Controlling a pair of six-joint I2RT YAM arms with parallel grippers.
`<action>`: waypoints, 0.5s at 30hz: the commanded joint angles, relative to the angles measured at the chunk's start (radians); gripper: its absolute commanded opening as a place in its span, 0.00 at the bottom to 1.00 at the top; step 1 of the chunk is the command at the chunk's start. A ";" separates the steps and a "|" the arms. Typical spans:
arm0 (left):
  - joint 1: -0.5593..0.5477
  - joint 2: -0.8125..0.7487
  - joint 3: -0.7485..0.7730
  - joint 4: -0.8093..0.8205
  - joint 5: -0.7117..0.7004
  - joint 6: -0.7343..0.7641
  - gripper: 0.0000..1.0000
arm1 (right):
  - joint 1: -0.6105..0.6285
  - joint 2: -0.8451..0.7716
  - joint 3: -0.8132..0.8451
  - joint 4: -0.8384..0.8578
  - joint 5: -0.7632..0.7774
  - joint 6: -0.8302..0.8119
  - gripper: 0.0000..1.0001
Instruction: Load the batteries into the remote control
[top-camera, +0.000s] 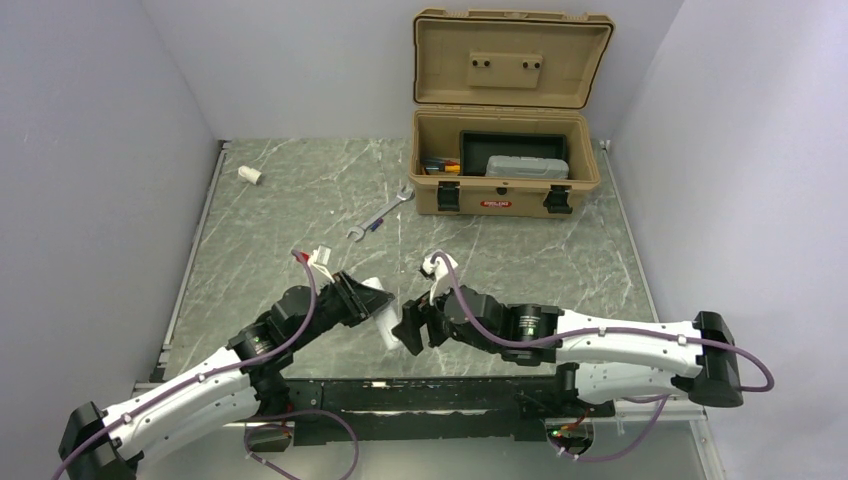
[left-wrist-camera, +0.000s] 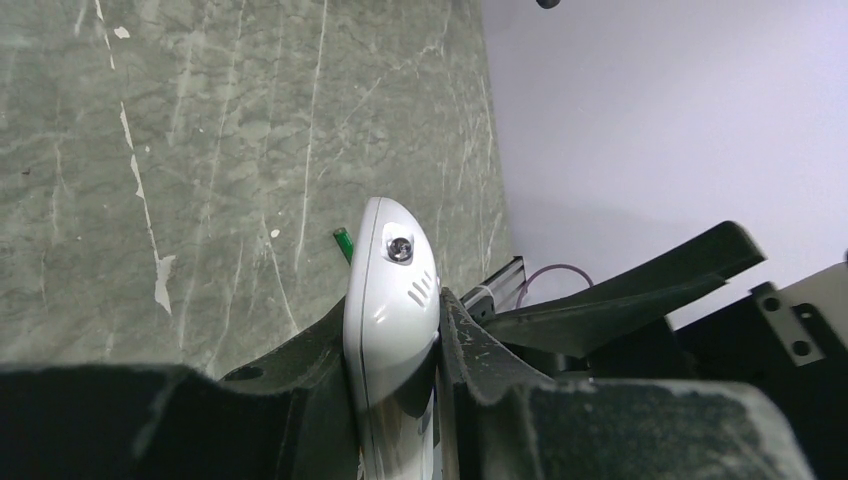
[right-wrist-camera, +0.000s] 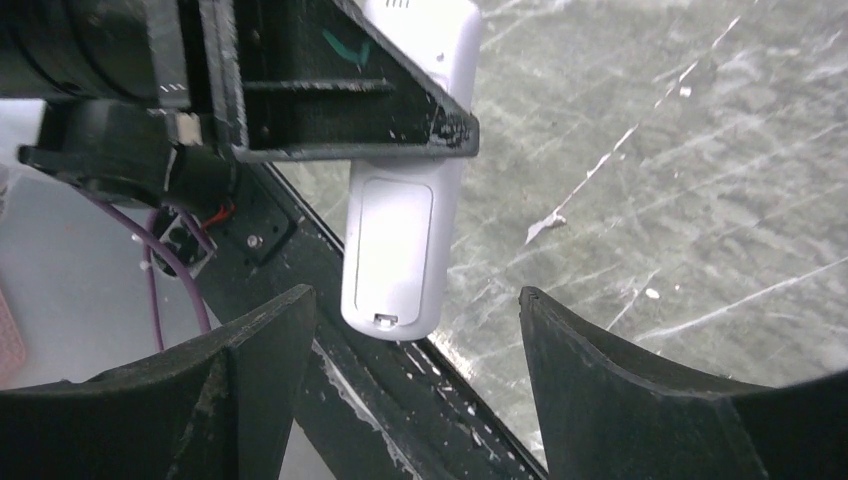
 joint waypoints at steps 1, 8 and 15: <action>-0.003 -0.016 0.055 0.005 -0.025 0.001 0.00 | 0.000 0.043 0.054 -0.037 -0.040 0.055 0.77; -0.002 0.001 0.054 0.016 -0.018 0.002 0.00 | 0.000 0.087 0.040 -0.011 -0.067 0.056 0.77; -0.002 0.008 0.052 0.022 -0.016 0.002 0.00 | -0.001 0.111 0.050 -0.009 -0.070 0.060 0.70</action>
